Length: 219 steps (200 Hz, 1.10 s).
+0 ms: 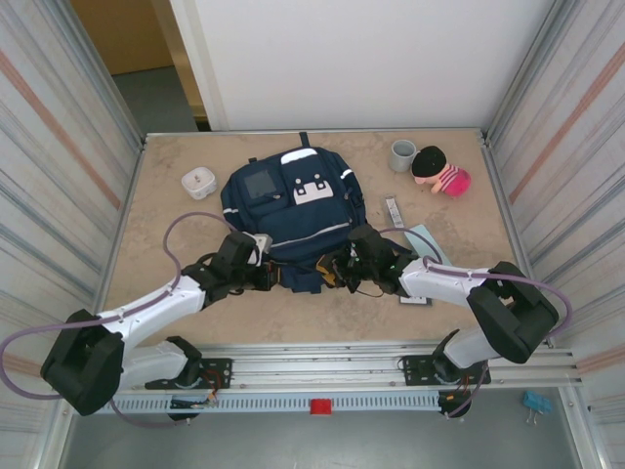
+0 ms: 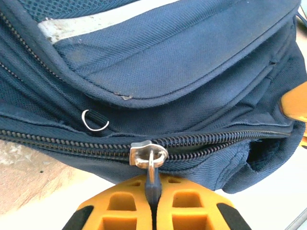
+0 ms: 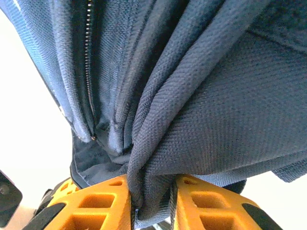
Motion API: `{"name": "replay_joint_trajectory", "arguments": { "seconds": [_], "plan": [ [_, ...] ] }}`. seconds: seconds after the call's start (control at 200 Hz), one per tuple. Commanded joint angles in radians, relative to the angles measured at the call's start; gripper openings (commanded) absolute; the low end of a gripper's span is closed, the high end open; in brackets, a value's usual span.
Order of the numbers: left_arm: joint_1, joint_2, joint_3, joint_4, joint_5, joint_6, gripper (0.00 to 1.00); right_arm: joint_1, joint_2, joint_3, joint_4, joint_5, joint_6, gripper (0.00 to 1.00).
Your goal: Pack books, pencil case, and school supplies into a backpack
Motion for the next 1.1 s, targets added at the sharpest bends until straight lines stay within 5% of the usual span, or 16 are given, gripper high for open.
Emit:
{"name": "replay_joint_trajectory", "arguments": {
  "seconds": [0.0,0.641,0.922,1.092],
  "plan": [
    [-0.027,-0.013,0.008,0.047,0.036,-0.010,0.00,0.005,-0.022,0.034,0.027,0.058,-0.013,0.24],
    [-0.198,0.195,0.218,0.074,0.136,0.059,0.07,0.040,-0.011,0.100,0.000,0.058,-0.084,0.17],
    [-0.166,0.046,0.202,-0.046,0.052,0.195,0.60,-0.011,-0.087,0.133,-0.262,0.010,-0.357,0.11],
    [-0.044,-0.137,0.163,-0.124,0.056,0.417,0.73,-0.072,-0.127,0.172,-0.405,-0.097,-0.606,0.07]
  ]
}}
